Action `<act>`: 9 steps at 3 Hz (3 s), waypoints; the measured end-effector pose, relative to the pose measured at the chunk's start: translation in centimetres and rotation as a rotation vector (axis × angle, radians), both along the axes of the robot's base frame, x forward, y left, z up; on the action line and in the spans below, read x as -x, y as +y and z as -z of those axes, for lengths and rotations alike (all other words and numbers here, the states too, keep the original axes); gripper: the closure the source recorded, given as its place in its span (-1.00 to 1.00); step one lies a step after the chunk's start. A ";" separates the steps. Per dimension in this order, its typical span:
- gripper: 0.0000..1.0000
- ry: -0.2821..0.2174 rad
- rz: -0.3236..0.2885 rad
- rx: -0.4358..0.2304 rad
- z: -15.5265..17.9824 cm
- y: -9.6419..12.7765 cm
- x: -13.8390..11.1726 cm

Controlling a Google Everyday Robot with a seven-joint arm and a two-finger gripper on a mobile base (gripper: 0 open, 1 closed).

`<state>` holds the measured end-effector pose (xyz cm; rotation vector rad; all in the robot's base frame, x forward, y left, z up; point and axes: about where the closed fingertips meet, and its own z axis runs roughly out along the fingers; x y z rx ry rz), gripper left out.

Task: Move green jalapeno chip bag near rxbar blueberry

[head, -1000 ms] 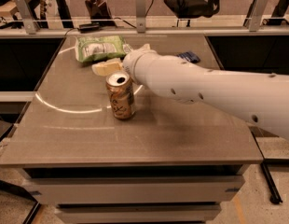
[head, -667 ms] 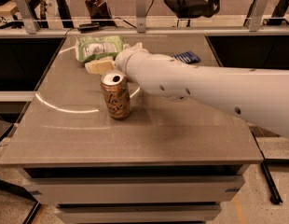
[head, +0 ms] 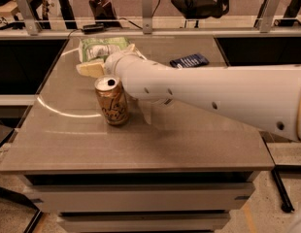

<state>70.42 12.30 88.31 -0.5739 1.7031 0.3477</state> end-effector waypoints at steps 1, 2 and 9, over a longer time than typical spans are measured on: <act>-1.00 -0.024 0.050 0.038 0.9 0.7 -1.4; -1.00 -0.005 0.062 0.025 0.8 1.3 -1.5; 0.30 -0.021 0.259 0.085 5.4 0.7 -10.0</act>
Offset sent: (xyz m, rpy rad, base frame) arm 0.0096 0.0063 -0.0064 -0.0284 -0.0235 -0.0324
